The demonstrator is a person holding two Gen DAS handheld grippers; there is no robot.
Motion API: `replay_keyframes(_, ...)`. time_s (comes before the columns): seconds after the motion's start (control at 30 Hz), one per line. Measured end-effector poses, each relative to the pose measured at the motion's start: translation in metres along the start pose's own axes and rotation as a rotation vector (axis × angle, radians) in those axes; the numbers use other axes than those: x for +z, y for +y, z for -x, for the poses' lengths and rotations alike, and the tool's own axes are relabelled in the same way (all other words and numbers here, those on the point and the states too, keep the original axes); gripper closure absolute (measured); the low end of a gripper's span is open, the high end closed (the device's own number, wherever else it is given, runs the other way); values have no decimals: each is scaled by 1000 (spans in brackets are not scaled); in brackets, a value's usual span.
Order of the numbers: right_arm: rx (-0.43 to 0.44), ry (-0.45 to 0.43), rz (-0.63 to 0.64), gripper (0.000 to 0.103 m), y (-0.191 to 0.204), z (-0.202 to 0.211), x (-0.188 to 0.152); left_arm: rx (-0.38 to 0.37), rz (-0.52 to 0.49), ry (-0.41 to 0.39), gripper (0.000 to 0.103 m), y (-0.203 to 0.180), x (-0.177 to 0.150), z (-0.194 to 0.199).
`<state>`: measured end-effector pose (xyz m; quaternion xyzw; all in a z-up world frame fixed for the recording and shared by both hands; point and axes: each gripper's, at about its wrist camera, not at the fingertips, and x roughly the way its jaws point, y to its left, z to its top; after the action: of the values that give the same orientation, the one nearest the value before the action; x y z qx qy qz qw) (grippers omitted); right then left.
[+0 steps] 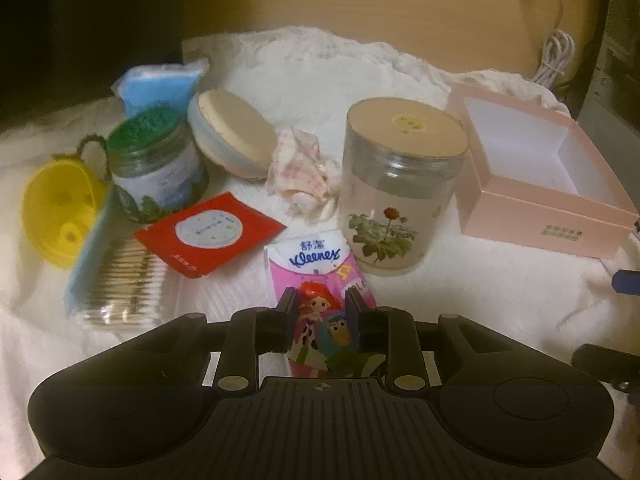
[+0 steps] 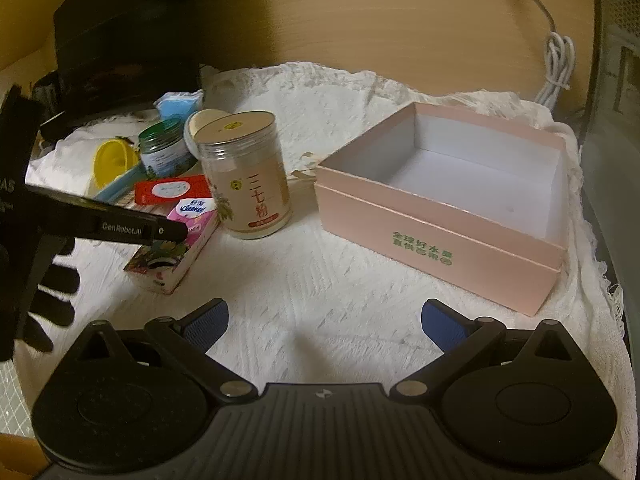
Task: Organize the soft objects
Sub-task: 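Reach the left tool to the Kleenex tissue pack and grasp it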
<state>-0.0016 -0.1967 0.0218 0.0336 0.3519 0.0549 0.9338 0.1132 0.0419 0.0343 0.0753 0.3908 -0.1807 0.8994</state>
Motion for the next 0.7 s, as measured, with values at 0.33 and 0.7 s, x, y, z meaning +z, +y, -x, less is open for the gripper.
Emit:
replay_keyframes(0.33, 7, -4, 1, 0, -6, 5, -1, 77, -100, 72, 49, -47, 7, -19)
replay_keyframes(0.7, 29, 0, -4, 0, -11, 9, -5, 177, -91, 63, 26, -40, -1, -27)
